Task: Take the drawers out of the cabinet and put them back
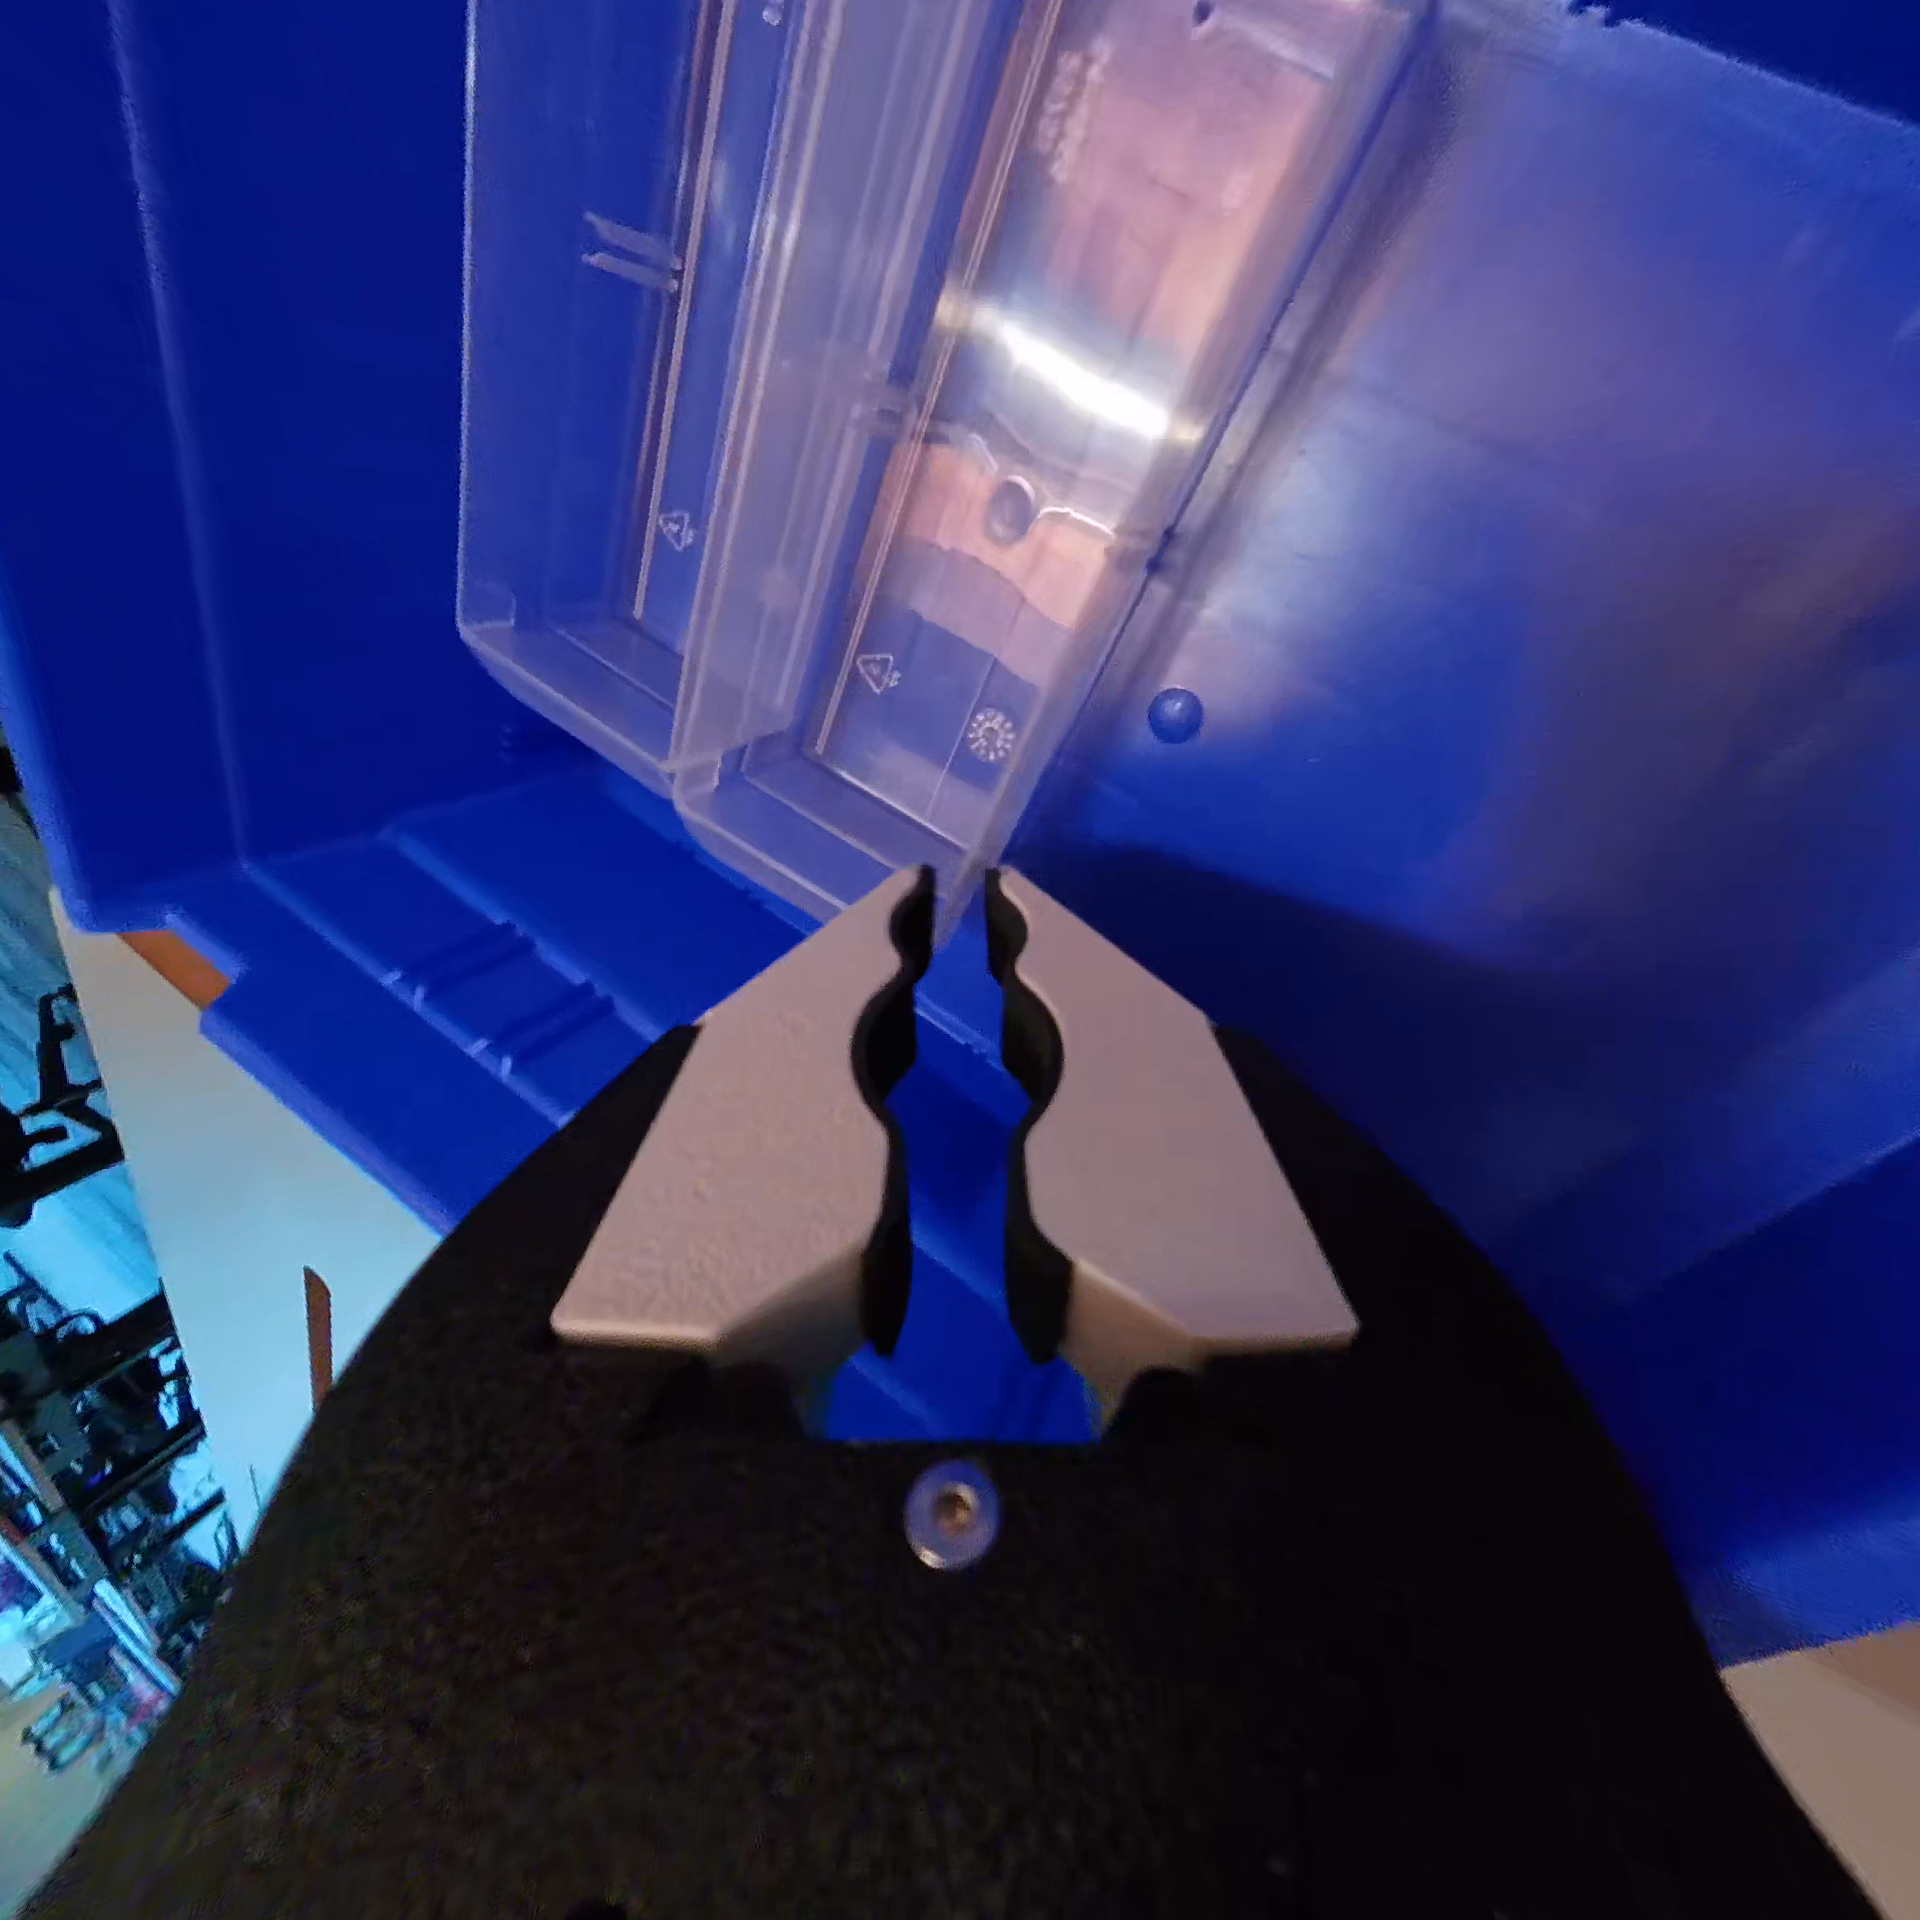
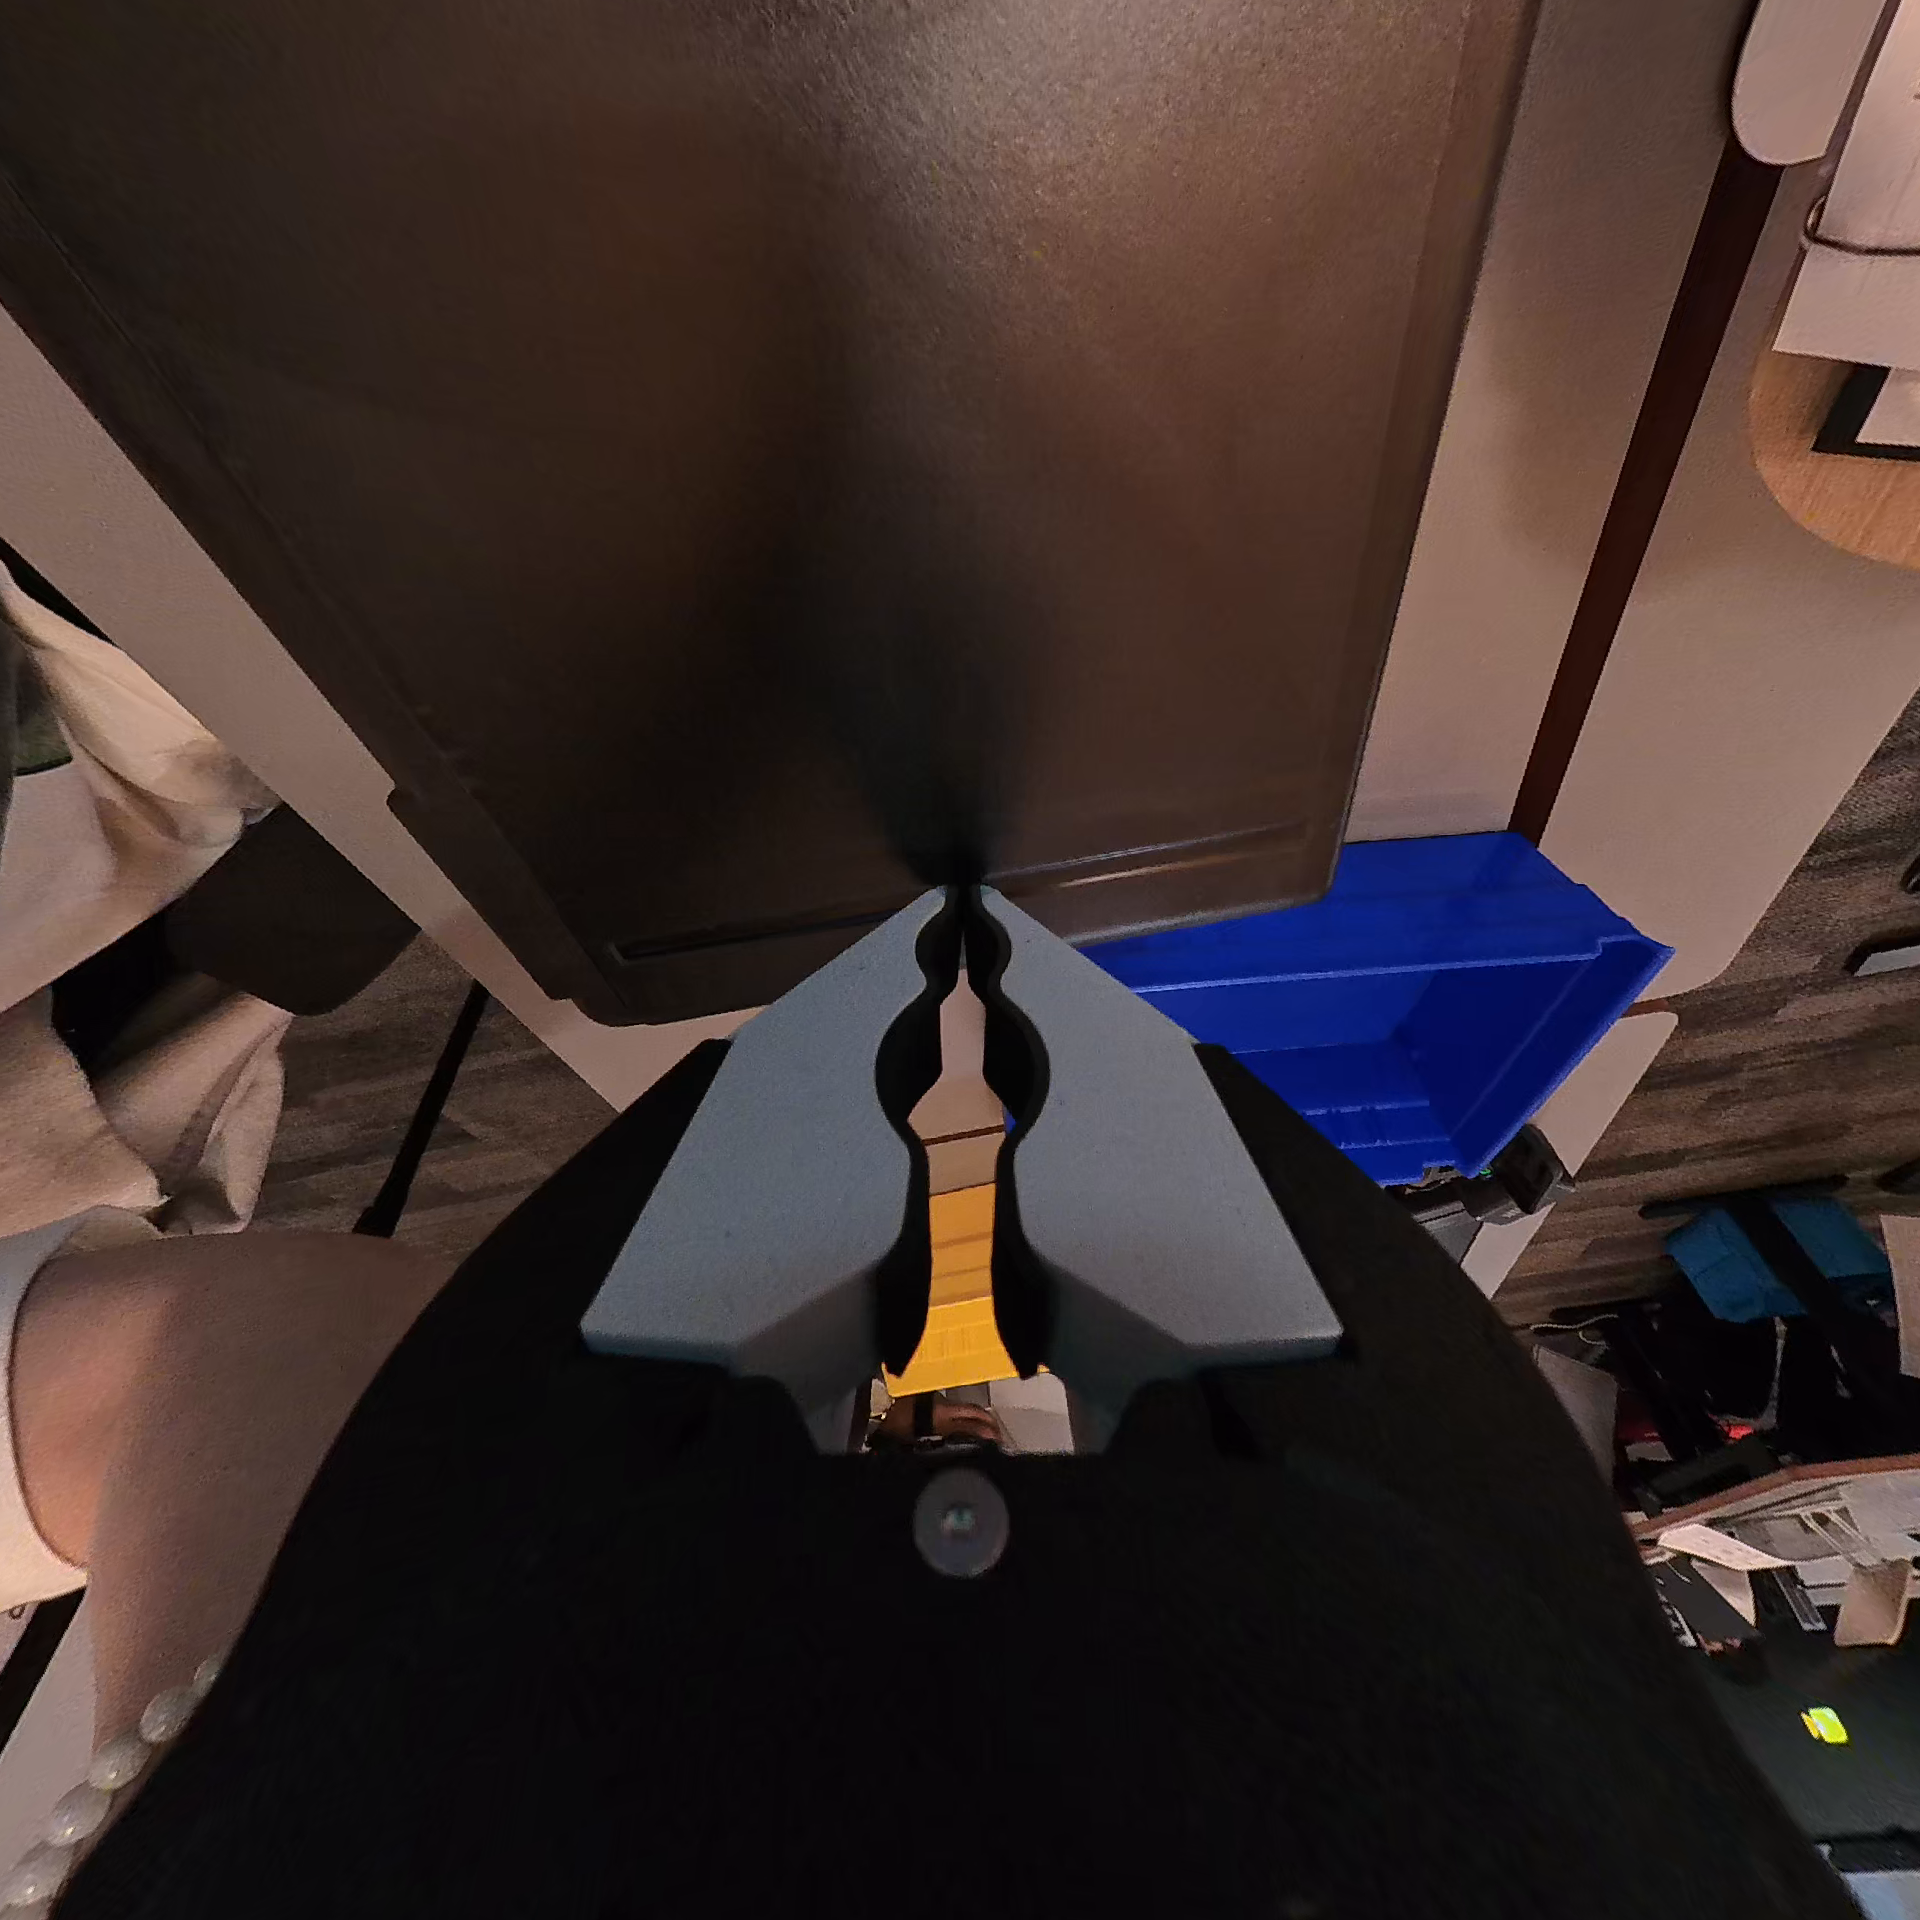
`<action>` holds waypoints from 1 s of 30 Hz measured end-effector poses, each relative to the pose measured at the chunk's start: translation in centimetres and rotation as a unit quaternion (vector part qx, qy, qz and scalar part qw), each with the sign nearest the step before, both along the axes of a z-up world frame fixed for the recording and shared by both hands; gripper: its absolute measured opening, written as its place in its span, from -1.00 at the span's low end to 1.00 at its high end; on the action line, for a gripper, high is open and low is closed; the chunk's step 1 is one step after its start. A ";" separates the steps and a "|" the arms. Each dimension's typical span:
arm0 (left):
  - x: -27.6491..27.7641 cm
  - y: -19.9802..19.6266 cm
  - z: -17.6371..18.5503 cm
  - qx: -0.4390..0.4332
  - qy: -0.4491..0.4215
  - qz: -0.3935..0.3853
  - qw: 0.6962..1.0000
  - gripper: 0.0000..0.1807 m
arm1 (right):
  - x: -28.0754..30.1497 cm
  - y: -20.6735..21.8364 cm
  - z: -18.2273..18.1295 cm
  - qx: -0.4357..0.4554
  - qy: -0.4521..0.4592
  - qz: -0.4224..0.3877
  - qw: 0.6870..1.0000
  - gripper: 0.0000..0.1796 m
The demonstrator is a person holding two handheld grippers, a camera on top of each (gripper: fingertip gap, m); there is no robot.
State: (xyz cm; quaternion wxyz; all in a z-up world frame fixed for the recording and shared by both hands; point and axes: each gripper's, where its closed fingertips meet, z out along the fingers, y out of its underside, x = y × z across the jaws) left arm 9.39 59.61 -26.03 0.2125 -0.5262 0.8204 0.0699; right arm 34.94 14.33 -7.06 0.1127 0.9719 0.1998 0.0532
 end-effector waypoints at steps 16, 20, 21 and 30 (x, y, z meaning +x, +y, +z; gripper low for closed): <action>-4.8 -9.5 6.4 -0.122 0.069 0.118 0.983 -1.00 | 0.0 0.0 0.0 -0.002 0.002 -0.002 1.000 -1.00; -6.8 -13.7 10.8 -0.144 0.076 0.162 0.973 -1.00 | 0.0 0.0 0.0 -0.003 0.010 -0.003 1.000 -1.00; -7.2 -15.1 11.9 -0.157 0.079 0.172 0.969 -1.00 | 0.0 0.0 0.0 -0.003 0.012 -0.002 1.000 -1.00; -9.9 -27.0 17.5 -0.146 0.117 0.180 0.966 -1.00 | 0.0 0.1 -0.1 0.003 0.019 0.002 1.000 -1.00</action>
